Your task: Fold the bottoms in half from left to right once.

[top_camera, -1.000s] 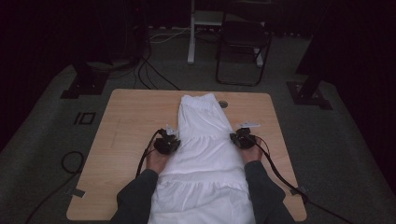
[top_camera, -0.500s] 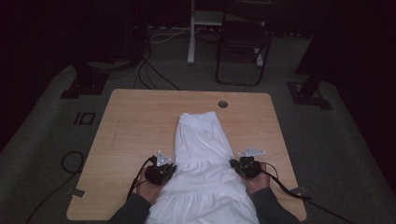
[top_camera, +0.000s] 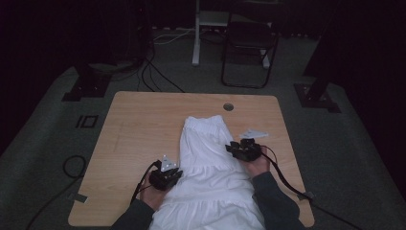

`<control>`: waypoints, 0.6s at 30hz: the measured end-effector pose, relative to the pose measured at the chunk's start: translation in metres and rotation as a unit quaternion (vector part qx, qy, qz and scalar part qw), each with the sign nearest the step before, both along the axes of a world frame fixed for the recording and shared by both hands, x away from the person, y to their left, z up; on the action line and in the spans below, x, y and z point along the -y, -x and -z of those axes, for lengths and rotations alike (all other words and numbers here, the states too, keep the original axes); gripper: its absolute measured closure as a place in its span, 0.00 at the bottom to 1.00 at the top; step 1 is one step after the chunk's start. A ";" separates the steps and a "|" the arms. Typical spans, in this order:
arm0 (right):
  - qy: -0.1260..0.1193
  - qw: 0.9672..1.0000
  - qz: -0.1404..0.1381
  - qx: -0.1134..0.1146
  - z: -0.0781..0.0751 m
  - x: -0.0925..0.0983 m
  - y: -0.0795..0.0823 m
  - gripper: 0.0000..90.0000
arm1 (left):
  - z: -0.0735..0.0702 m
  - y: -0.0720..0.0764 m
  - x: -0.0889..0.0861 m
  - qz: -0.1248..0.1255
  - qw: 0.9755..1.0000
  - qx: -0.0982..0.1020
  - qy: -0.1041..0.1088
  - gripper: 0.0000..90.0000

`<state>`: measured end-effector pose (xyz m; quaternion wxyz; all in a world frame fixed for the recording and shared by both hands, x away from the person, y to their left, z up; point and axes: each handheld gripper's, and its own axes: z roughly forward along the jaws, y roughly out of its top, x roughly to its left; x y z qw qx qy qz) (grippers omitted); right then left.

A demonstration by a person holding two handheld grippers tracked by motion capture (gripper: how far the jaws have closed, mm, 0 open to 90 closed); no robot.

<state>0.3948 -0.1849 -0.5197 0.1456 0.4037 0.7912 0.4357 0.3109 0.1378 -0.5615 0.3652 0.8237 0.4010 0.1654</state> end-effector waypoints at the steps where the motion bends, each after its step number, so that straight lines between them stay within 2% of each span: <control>1: -0.003 1.000 -0.001 -0.008 0.001 -0.004 -0.006 0.70 | 0.000 0.000 0.000 0.000 1.000 0.001 0.000 0.88; 3: -0.011 1.000 -0.011 -0.026 0.006 -0.016 -0.021 0.67 | 0.000 0.001 0.001 0.000 1.000 0.002 0.001 0.87; 5: -0.003 1.000 -0.009 -0.028 0.011 -0.024 -0.032 0.62 | 0.000 0.001 0.001 0.001 1.000 0.002 0.001 0.86; 6: -0.009 0.999 -0.009 -0.035 0.013 -0.027 -0.037 0.60 | 0.000 0.001 0.001 0.002 1.000 0.003 0.000 0.85; 7: -0.018 0.999 -0.011 -0.045 0.016 -0.029 -0.042 0.59 | 0.000 0.001 0.001 0.003 1.000 0.003 0.001 0.85; 8: -0.031 0.997 -0.019 -0.068 0.019 -0.031 -0.048 0.59 | 0.000 0.001 0.001 0.003 1.000 0.003 0.000 0.84; 9: -0.032 0.995 -0.019 -0.089 0.023 -0.033 -0.052 0.64 | 0.000 0.001 0.001 0.003 1.000 0.001 0.001 0.83; 10: -0.014 0.995 -0.019 -0.101 0.027 -0.035 -0.057 0.81 | 0.000 0.001 0.002 0.005 1.000 0.002 0.000 0.81; 11: -0.002 0.995 -0.016 -0.102 0.027 -0.036 -0.059 0.89 | 0.000 0.001 0.002 0.007 1.000 0.003 -0.001 0.80; 12: 0.006 0.997 -0.004 -0.082 0.024 -0.033 -0.061 0.96 | 0.000 0.002 0.002 0.008 1.000 0.002 -0.001 0.78; 14: 0.000 0.998 0.019 -0.053 0.013 -0.026 -0.064 0.97 | 0.000 0.002 0.003 0.010 1.000 0.002 -0.003 0.76; 15: -0.001 0.999 0.040 -0.023 0.002 -0.019 -0.066 0.97 | 0.000 0.002 0.003 0.010 1.000 0.003 -0.004 0.76; 16: 0.008 0.998 0.058 0.002 -0.006 -0.015 -0.068 0.98 | 0.000 0.002 0.003 0.010 1.000 0.003 -0.003 0.75; 18: 0.023 0.996 0.081 0.035 -0.016 -0.010 -0.073 0.98 | 0.000 0.002 0.005 0.010 1.000 0.004 -0.004 0.73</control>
